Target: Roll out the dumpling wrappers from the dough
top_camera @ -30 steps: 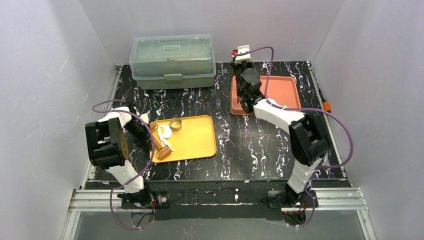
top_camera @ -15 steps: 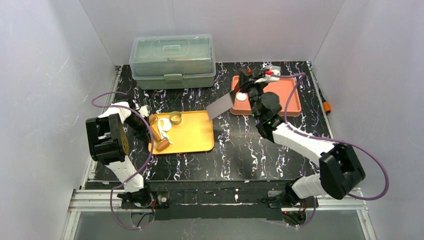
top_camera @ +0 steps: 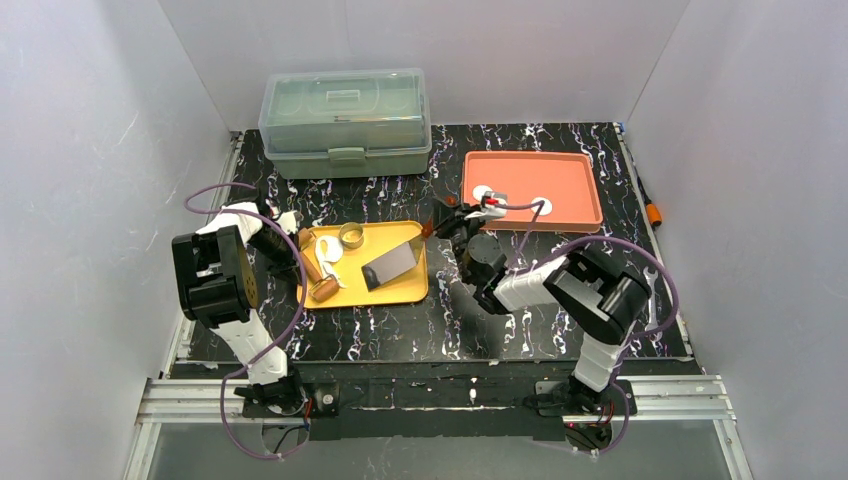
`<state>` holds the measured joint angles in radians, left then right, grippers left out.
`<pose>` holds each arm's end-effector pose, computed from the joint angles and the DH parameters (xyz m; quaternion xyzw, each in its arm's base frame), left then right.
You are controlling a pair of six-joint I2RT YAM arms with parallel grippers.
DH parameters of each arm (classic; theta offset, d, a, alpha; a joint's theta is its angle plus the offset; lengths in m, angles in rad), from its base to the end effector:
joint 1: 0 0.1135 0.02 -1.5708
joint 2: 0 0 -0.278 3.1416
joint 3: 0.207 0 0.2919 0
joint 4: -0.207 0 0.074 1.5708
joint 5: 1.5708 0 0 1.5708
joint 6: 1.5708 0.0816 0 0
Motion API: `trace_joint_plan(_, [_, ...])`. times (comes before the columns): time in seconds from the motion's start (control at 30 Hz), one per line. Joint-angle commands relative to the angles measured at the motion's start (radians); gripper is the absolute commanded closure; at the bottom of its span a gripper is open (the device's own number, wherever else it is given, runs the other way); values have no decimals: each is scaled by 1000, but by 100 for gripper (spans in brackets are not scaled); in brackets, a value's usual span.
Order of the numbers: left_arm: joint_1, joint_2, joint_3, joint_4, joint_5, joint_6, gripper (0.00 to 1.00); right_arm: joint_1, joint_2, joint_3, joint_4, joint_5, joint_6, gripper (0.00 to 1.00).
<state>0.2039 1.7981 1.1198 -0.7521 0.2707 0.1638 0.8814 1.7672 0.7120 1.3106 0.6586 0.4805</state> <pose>0.3610 0.0524 0.1007 -0.0103 0.9884 -0.1196 0.0929 0.2938 0.2779 0.2022 0.1356 0.6178 0.3178 0.7063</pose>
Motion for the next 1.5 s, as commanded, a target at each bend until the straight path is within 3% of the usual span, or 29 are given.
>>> trace_joint_plan(0.0, [2, 2, 3, 50, 7, 29, 100, -9, 35, -64, 150, 157, 62, 99])
trace_joint_plan(0.13, [2, -2, 5, 47, 3, 38, 100, -9, 11, -97, -86, 97, 228, 97])
trace_joint_plan(0.23, [2, 0, 13, 35, 1, 51, 100, -9, -45, -75, -380, 52, 310, 81])
trace_joint_plan(0.37, [3, -8, 25, 19, -1, 65, 100, -9, -95, -82, -541, 25, 335, 64])
trace_joint_plan(0.5, [2, -27, 46, -7, 8, 71, 90, -15, -148, 30, -819, 54, 266, 35])
trace_joint_plan(0.53, [3, -37, 48, -10, 4, 74, 88, -16, -168, 45, -849, 57, 242, 24])
trace_joint_plan(0.57, [2, -47, 49, -11, -2, 77, 86, -18, -193, 57, -878, 55, 235, 6])
trace_joint_plan(0.6, [2, -59, 53, -14, -8, 79, 84, -22, -217, 69, -918, 50, 229, 2])
trace_joint_plan(0.73, [2, -99, 80, -40, -16, 89, 70, -29, -337, 135, -1047, 55, 143, 2])
trace_joint_plan(0.97, [2, -165, 110, -92, -13, 97, 40, -71, -469, 288, -1300, 55, -232, 1])
trace_joint_plan(1.07, [3, -222, 110, -95, 0, 85, 30, -189, -530, 248, -1377, -5, -294, 2])
trace_joint_plan(1.17, [2, -285, 97, -77, 55, 68, 19, -378, -626, 99, -1306, -89, -306, 2])
trace_joint_plan(1.23, [2, -346, 51, -9, 99, 54, 4, -537, -666, 10, -1264, -96, -274, 2])
trace_joint_plan(1.27, [3, -377, 14, 41, 110, 46, 2, -571, -672, -28, -1250, -96, -263, 2])
trace_joint_plan(1.33, [2, -439, -72, 166, 137, 41, 2, -686, -666, -89, -1209, -112, -251, 2])
trace_joint_plan(1.47, [2, -598, -295, 512, 118, -3, 2, -758, -673, -240, -993, -124, -241, 2])
